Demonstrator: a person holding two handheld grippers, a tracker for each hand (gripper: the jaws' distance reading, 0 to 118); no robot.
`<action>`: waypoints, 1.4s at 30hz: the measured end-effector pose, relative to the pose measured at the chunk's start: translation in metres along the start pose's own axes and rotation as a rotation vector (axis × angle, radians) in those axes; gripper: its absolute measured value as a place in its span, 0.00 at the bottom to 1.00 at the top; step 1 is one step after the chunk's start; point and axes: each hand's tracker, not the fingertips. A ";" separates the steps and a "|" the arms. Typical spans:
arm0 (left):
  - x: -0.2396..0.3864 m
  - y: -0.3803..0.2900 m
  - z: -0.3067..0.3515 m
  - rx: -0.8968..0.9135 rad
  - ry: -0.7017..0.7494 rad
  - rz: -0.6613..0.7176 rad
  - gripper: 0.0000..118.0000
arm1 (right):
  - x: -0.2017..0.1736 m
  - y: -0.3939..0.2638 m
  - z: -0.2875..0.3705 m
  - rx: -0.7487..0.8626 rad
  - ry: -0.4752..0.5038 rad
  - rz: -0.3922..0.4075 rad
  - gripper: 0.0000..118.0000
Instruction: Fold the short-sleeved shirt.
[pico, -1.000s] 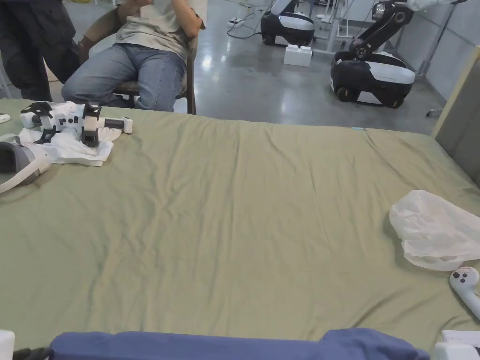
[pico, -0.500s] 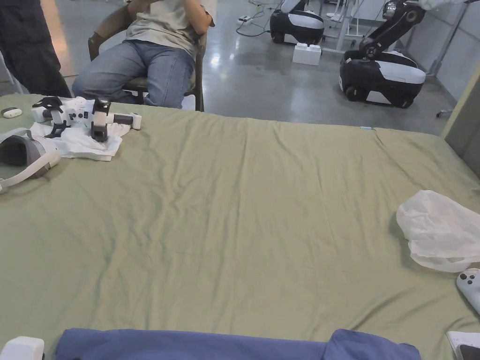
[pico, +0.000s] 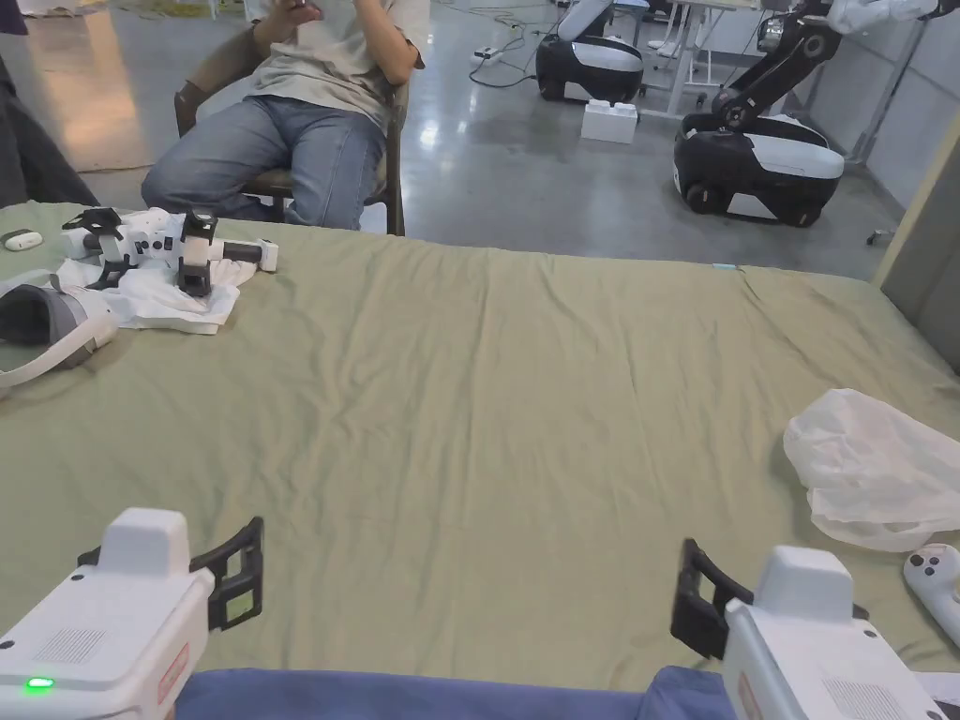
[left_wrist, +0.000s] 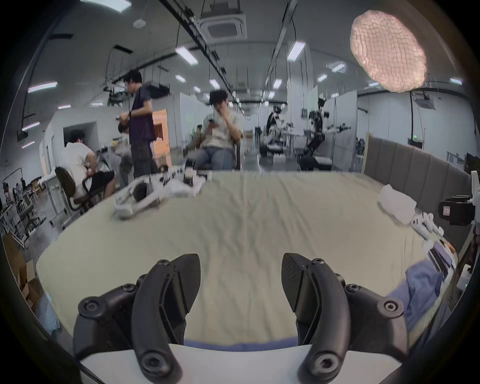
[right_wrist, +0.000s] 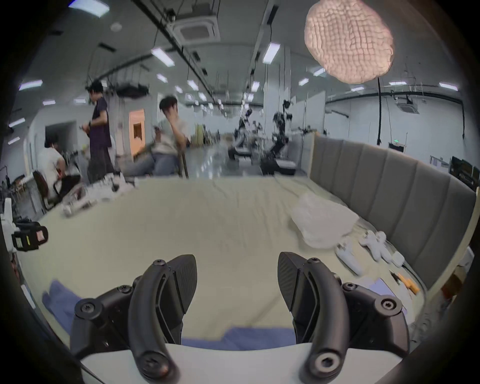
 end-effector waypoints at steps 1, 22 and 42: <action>0.005 0.008 0.002 0.029 0.004 -0.004 0.54 | -0.007 0.006 -0.001 0.041 0.007 -0.001 0.59; -0.042 0.053 0.026 0.076 -0.081 0.025 0.00 | -0.057 0.061 -0.002 0.297 0.051 0.003 0.00; -0.208 -0.124 -0.034 -0.687 -0.485 0.664 0.68 | -0.066 0.020 -0.022 0.063 0.138 0.050 0.00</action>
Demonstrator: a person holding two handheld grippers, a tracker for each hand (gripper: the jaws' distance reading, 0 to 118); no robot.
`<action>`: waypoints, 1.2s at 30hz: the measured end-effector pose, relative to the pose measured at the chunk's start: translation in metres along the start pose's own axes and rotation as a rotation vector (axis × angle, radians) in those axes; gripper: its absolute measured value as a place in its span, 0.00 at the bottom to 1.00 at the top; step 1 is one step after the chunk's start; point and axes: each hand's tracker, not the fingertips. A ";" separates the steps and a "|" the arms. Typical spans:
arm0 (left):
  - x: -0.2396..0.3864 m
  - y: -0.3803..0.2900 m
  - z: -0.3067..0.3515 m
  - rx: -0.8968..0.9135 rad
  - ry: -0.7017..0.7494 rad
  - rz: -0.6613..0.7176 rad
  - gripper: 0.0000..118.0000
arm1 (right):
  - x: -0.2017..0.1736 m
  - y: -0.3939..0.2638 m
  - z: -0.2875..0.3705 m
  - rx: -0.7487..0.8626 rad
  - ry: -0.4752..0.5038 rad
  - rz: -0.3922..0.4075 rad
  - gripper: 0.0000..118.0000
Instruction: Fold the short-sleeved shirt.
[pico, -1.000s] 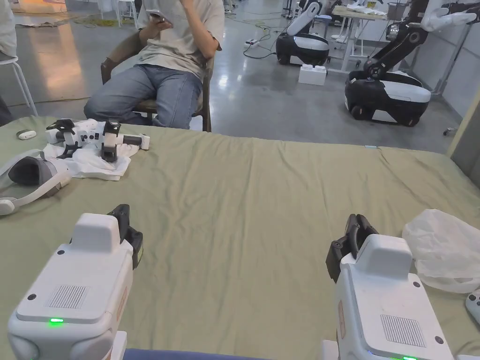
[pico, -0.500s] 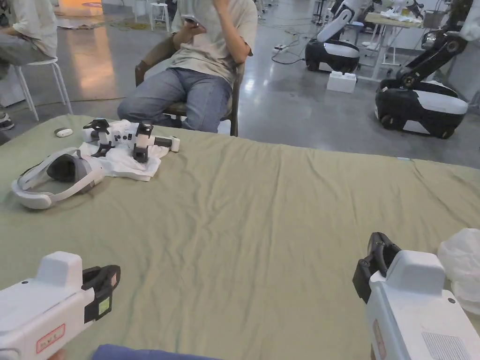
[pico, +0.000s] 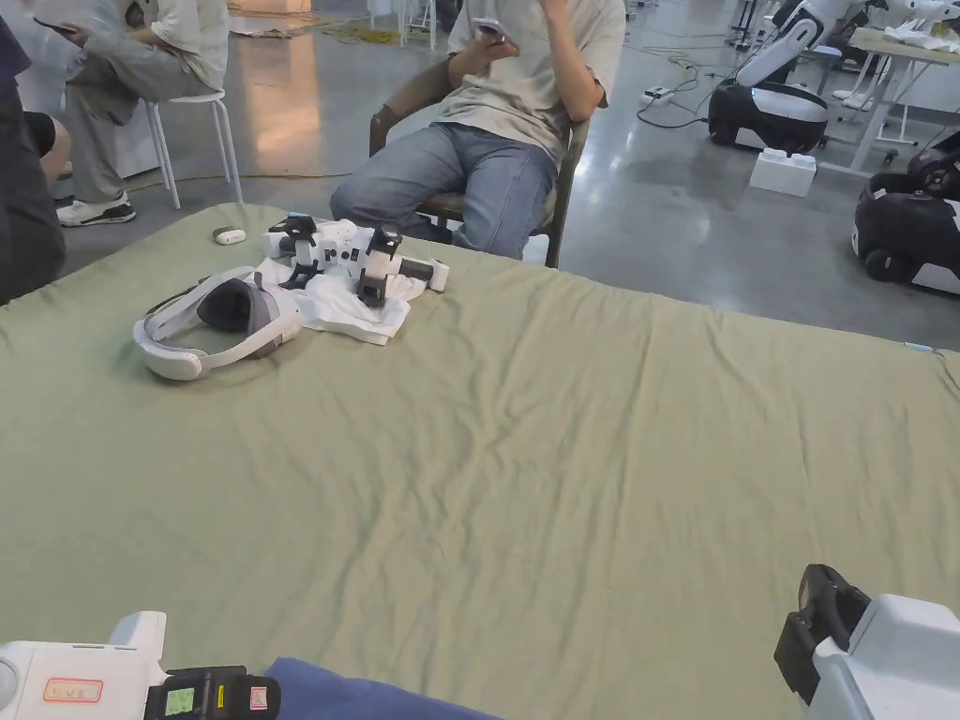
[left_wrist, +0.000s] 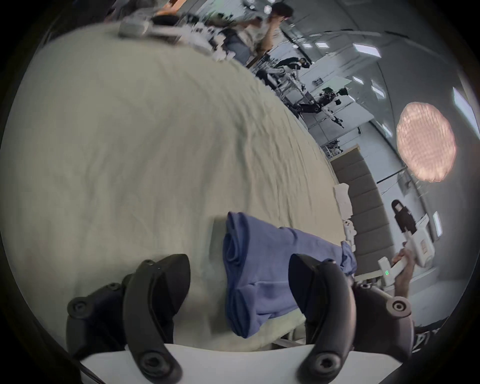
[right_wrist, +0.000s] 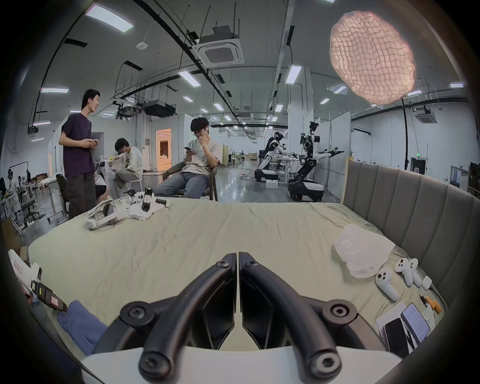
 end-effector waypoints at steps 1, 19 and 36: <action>-0.006 0.001 0.000 0.032 -0.029 0.019 0.69 | 0.000 -0.001 0.000 -0.005 -0.002 0.003 0.00; -0.008 0.008 -0.042 -0.060 -0.173 0.078 0.05 | -0.007 -0.005 -0.002 -0.056 0.002 0.008 0.00; 0.038 0.051 0.053 0.044 0.083 -0.044 0.03 | 0.005 0.003 -0.001 -0.029 0.017 0.003 0.00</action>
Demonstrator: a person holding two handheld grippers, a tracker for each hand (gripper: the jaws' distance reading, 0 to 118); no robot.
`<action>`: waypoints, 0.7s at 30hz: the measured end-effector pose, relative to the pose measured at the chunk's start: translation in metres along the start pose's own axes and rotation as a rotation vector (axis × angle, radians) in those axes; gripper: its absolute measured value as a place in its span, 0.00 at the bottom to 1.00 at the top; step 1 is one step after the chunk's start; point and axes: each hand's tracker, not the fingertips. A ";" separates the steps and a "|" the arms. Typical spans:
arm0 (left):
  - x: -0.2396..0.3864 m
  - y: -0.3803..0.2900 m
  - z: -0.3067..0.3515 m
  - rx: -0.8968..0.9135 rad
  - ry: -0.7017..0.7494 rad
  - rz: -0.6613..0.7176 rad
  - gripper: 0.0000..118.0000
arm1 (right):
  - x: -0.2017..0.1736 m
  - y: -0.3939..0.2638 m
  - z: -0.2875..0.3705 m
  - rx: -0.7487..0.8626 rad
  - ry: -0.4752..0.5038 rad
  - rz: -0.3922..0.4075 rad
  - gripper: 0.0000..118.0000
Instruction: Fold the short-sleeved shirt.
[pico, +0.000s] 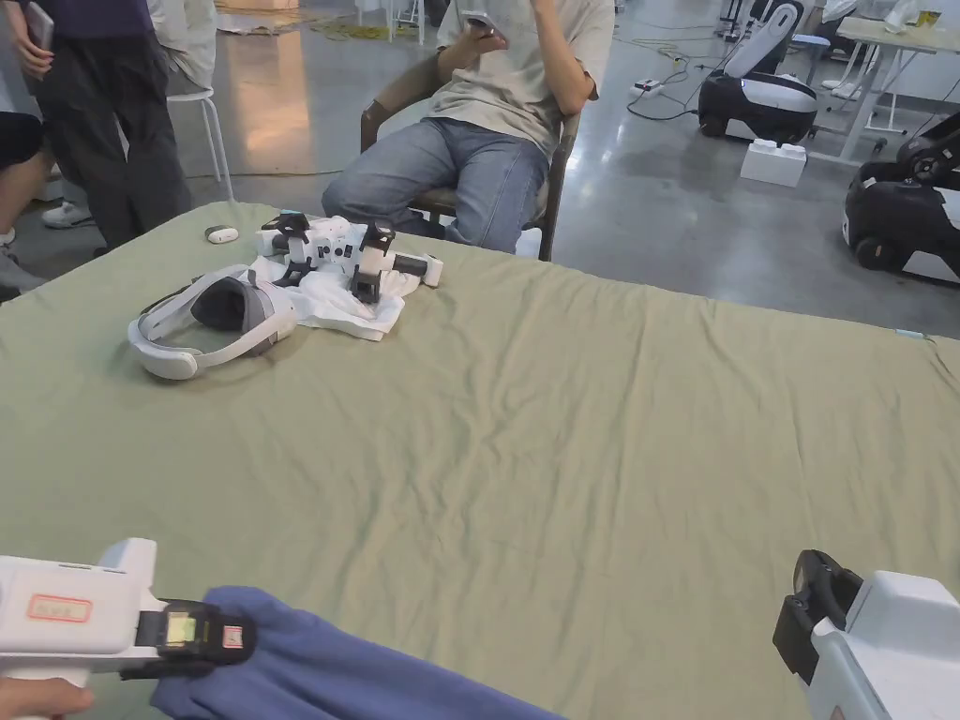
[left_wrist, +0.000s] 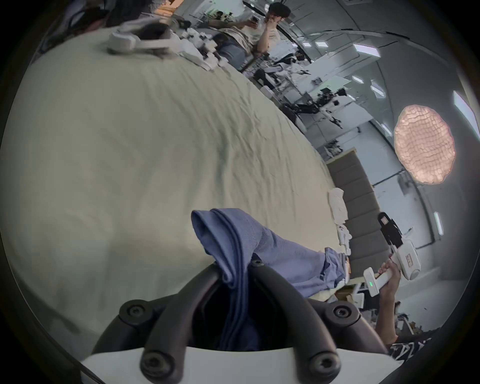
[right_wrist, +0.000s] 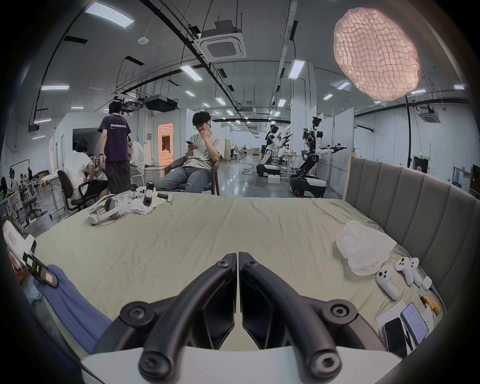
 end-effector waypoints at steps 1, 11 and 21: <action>-0.001 0.004 0.010 0.002 0.044 0.009 0.03 | 0.000 0.000 0.000 0.001 0.002 0.000 0.00; 0.076 -0.025 0.052 0.044 0.116 -0.066 0.03 | -0.001 -0.005 -0.005 0.001 0.032 -0.015 0.00; 0.159 -0.058 -0.033 -0.072 -0.145 0.020 0.04 | 0.006 -0.012 -0.001 -0.010 0.035 -0.034 0.00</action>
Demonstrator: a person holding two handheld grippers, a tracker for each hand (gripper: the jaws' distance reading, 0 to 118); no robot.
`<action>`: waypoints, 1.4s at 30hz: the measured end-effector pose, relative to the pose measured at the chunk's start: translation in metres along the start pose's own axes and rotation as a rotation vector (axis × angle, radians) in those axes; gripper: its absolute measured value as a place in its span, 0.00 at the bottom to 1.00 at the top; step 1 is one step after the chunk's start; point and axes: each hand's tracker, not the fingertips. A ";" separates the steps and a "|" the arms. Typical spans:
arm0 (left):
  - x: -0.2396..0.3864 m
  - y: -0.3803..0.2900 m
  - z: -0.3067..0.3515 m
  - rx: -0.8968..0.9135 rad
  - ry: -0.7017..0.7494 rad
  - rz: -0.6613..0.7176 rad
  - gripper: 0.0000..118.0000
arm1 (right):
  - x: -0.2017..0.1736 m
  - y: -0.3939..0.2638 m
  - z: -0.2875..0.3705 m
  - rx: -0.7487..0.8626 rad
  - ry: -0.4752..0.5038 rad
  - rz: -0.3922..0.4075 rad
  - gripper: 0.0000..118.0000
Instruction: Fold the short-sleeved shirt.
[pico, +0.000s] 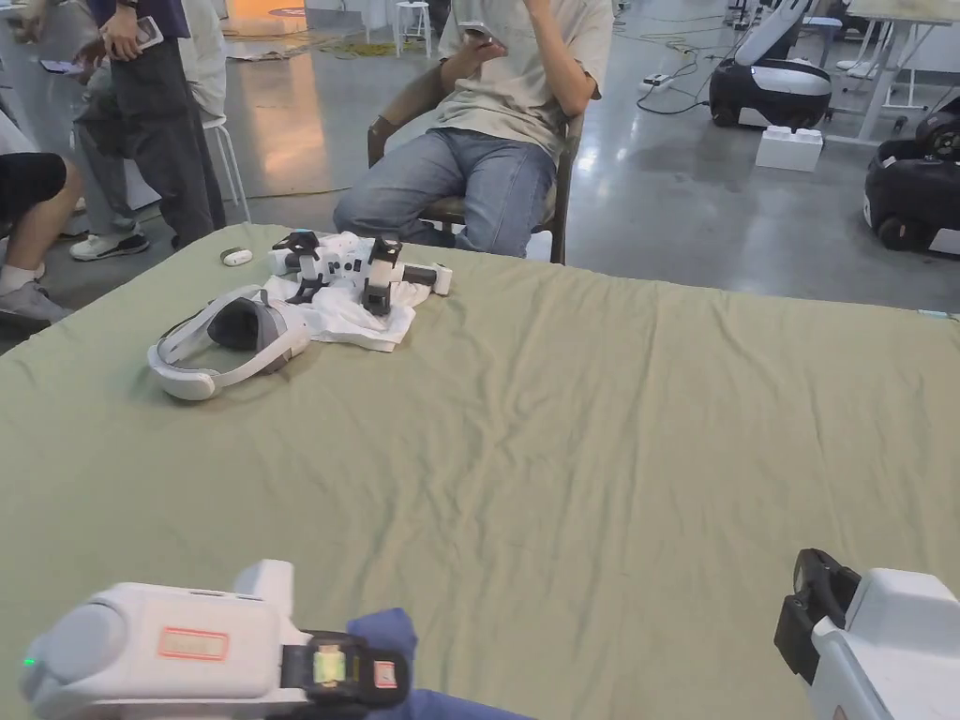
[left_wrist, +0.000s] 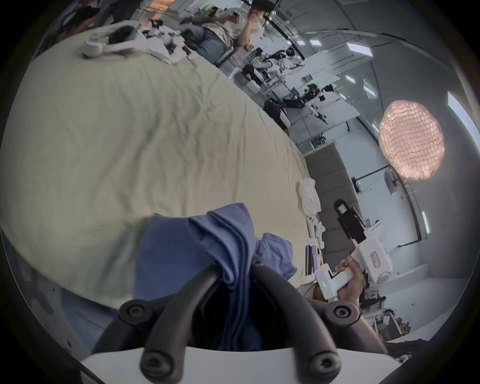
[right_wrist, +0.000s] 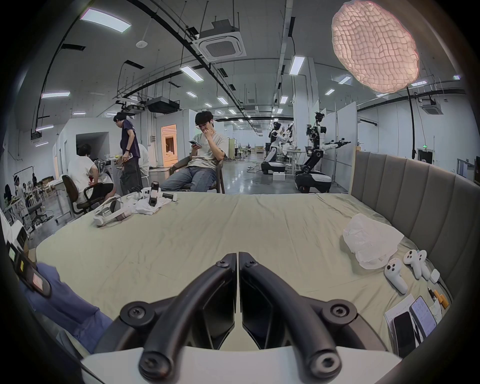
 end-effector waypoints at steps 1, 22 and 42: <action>0.006 -0.003 -0.016 -0.019 0.013 -0.012 0.04 | 0.002 -0.001 0.001 -0.002 -0.004 -0.004 0.00; 0.027 -0.048 -0.161 -0.158 0.311 -0.131 0.53 | 0.041 -0.020 0.007 -0.068 -0.090 -0.034 0.00; 0.023 -0.069 -0.173 -0.225 0.194 -0.211 0.04 | 0.042 -0.029 0.012 -0.100 -0.087 -0.024 0.00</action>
